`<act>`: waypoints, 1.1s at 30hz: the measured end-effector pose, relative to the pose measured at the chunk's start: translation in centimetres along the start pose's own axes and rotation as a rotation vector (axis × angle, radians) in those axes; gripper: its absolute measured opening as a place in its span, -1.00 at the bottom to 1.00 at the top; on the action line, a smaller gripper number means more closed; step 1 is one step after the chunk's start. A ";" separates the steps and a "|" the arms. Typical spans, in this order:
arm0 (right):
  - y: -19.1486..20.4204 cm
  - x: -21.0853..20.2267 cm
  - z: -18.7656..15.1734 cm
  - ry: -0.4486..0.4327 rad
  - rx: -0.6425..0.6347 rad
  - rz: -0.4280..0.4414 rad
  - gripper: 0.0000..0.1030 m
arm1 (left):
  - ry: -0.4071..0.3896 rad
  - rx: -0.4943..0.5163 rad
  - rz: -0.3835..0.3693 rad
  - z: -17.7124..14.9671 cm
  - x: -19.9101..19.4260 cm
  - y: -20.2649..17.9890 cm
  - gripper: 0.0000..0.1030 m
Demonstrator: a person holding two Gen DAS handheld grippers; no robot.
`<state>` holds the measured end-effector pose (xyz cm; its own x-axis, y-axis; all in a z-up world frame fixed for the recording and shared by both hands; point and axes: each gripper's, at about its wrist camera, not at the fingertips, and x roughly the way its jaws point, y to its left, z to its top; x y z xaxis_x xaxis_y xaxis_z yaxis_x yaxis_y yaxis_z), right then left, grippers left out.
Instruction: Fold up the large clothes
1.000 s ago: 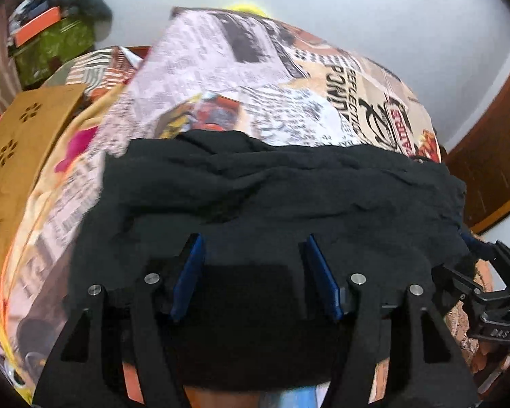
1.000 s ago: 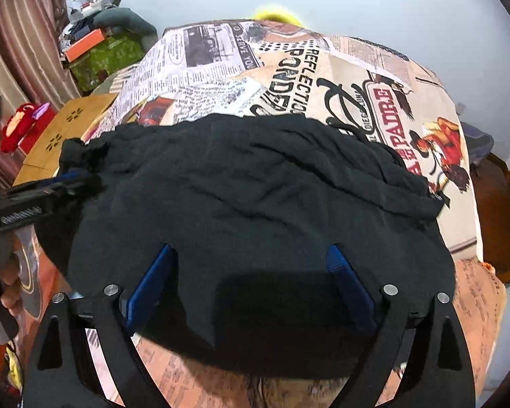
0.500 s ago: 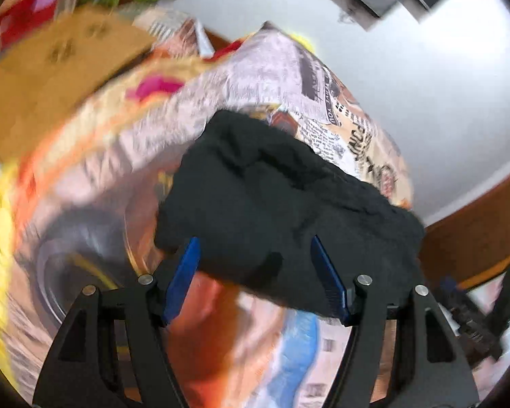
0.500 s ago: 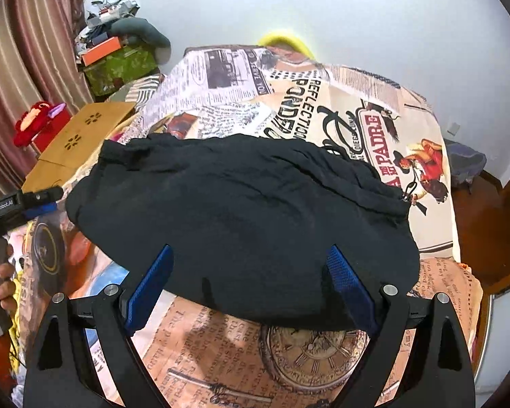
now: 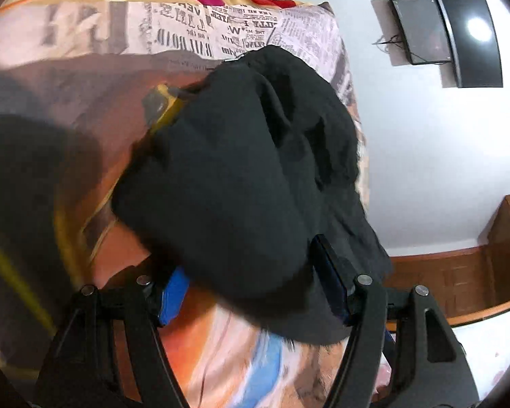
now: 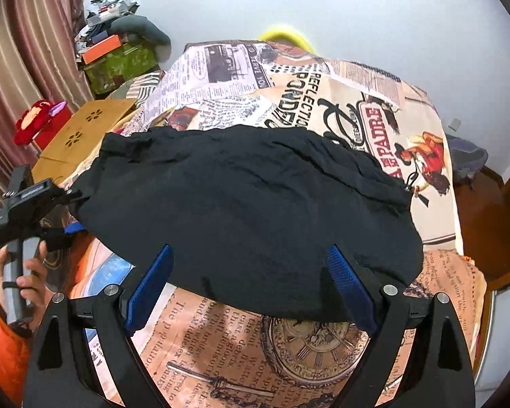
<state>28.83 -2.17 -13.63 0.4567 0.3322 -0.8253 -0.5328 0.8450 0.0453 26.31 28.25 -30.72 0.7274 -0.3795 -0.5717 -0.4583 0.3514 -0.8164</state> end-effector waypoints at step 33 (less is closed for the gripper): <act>10.3 6.1 1.5 0.151 -0.067 0.267 0.81 | -0.615 0.645 0.284 -6.2 -15.1 -19.0 -0.50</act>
<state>27.23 9.20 -17.37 0.1860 0.4680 -0.8640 -0.6675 0.7054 0.2385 20.89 22.01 -7.09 0.8587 0.2482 -0.4483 -0.4222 0.8386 -0.3444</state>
